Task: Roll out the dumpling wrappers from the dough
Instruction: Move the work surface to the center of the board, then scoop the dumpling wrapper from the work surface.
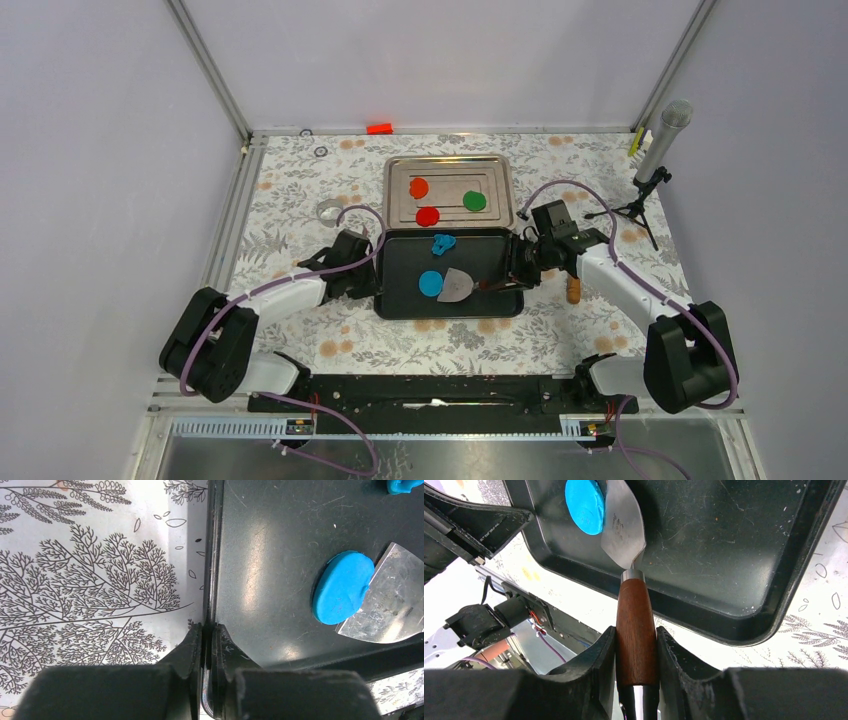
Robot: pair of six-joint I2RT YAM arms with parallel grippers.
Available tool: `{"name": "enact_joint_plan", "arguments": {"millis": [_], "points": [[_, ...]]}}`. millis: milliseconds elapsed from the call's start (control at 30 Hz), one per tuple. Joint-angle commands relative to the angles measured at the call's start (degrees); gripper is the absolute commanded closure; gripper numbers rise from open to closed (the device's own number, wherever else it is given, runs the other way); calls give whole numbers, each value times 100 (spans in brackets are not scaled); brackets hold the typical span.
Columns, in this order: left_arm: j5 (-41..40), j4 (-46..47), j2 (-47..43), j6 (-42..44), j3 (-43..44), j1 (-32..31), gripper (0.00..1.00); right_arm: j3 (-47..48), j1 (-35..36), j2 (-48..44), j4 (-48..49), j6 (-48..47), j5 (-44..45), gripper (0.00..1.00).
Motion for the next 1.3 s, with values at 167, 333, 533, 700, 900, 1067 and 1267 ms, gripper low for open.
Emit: {"name": "enact_joint_plan", "arguments": {"millis": [167,333,533,700,900,1067,1267], "points": [[8,-288,234,-238,-188,-16,100,-128,39,-50,-355,-134,606,100],[321,-341,147,-82,-171,-37,100,215,30,2,-876,-517,1049,100],[603,-597,-68,0,-192,-191,100,289,31,-133,-1219,-657,1041,100],[775,-1038,-296,11,-157,-308,100,346,30,-268,-1514,-812,1144,100],[574,-1284,-598,-16,-191,-333,100,657,30,-48,-1748,-1086,1163,100],[591,-1179,-366,-14,-177,-350,100,719,31,126,-1574,-1083,947,100],[590,-1089,-363,-15,-193,-375,100,365,43,205,-1088,-948,573,100]]}}
